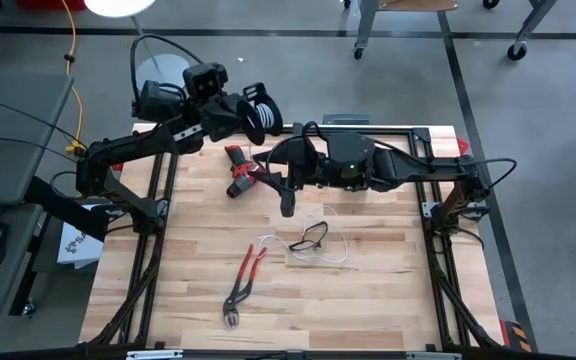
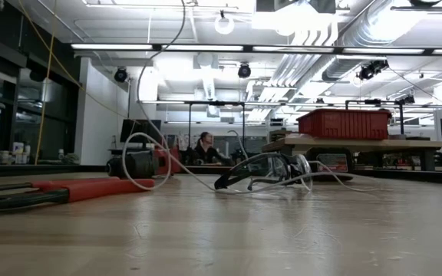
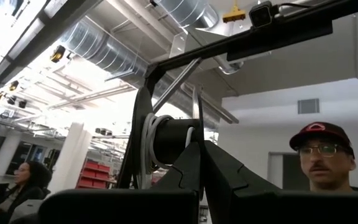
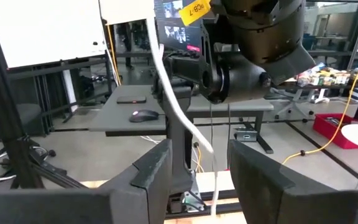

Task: Coil cords
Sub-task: Coil the white wire onto the black spool

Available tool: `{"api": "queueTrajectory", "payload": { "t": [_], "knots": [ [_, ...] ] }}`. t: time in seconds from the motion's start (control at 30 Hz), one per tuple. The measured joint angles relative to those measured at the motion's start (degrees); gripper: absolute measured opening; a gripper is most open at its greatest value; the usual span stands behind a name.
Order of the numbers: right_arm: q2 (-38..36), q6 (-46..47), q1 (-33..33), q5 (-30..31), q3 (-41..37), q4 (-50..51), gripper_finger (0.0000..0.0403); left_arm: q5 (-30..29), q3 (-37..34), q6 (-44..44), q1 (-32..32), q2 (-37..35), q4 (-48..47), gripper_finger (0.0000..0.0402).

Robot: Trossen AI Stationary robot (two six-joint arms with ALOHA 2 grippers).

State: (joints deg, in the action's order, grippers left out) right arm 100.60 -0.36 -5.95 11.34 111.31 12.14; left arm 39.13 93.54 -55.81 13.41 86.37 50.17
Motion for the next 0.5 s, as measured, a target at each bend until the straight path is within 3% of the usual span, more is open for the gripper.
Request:
{"api": "queueTrajectory", "payload": {
  "t": [0.13, 0.33, 0.5],
  "knots": [
    [0.0, -0.11, -0.19, -0.03, 0.0, 0.02, 0.0137, -0.06, 0.0, 0.04, -0.02, 0.0, -0.02, 0.0],
    [0.0, 1.72, -0.19, 0.39, 0.0, 0.01, 0.0083, -0.74, 0.0, 0.11, -0.04, 0.0, -0.02, 0.0],
    [0.0, 2.93, -0.18, 1.2, 0.0, -0.02, 0.0079, -0.9, 0.0, 0.67, -0.98, 0.0, -0.08, 0.0]
  ]
}}
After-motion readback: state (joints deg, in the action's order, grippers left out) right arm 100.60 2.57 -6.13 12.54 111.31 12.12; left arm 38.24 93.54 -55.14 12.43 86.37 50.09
